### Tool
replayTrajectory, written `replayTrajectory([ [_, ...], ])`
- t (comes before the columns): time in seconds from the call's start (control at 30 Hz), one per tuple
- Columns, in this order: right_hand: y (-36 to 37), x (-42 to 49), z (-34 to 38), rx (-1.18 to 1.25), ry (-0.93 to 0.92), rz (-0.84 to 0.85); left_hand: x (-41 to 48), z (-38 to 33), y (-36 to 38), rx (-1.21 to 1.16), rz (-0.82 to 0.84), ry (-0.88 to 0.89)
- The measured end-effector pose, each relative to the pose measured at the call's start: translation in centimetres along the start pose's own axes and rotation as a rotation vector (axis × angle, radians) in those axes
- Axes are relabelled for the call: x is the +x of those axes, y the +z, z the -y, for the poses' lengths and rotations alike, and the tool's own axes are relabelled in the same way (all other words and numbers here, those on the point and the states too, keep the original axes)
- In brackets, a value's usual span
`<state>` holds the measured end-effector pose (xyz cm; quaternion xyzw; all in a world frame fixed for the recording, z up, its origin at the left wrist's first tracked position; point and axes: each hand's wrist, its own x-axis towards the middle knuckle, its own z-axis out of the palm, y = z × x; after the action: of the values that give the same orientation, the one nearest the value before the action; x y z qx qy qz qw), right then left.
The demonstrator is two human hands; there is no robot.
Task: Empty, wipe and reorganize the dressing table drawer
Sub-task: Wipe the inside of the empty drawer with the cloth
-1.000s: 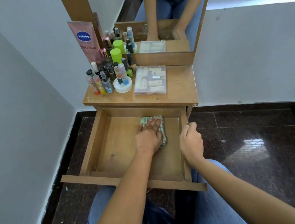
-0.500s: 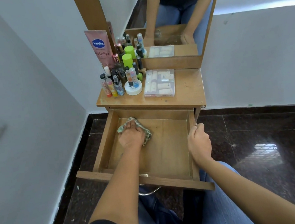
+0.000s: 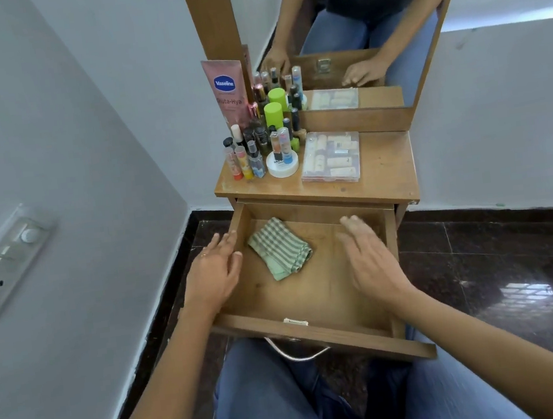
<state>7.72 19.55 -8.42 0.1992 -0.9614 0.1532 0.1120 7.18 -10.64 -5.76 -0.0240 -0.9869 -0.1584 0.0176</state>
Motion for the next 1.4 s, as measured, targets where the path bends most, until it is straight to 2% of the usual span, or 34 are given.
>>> replayTrajectory([
  [0.07, 0.2, 1.4, 0.8, 0.096, -0.075, 0.225, -0.6, 1.1, 0.3, -0.061, 0.025, -0.089],
  [0.13, 0.8, 3.3, 2.1, 0.196, -0.061, 0.376, -0.8, 1.1, 0.5, -0.113, 0.035, -0.145],
  [0.27, 3.0, 6.9, 5.1, 0.216, -0.025, 0.499, -1.6, 0.6, 0.1, -0.112, -0.015, -0.169],
  [0.37, 5.0, 8.5, 6.6, 0.162, 0.07, 0.576, -2.5, 0.5, -0.3, -0.175, -0.089, -0.248],
  [0.47, 6.8, 9.4, 7.6, 0.07, 0.173, 0.605, -2.7, 0.6, -0.3, -0.256, -0.081, -0.333],
  [0.67, 8.7, 11.0, 9.4, -0.106, 0.098, 0.556, -2.8, 0.5, -0.2, -0.25, -0.104, -0.405],
  [0.97, 9.9, 12.8, 9.7, 0.007, -0.054, 0.541, -2.7, 0.2, -0.7, -0.266, -0.157, -0.445],
  [1.03, 9.5, 12.2, 9.1, 0.053, -0.109, 0.569, -2.7, 0.1, -0.6, -0.276, -0.138, -0.438],
  [1.27, 7.8, 8.1, 8.1, 0.119, -0.562, 0.676, -2.6, 0.2, -0.6, -0.343, -0.136, -0.422],
  [1.4, 7.4, 7.5, 8.6, 0.168, -0.717, 0.806, -2.6, 0.6, -0.3, -0.429, -0.184, -0.396],
])
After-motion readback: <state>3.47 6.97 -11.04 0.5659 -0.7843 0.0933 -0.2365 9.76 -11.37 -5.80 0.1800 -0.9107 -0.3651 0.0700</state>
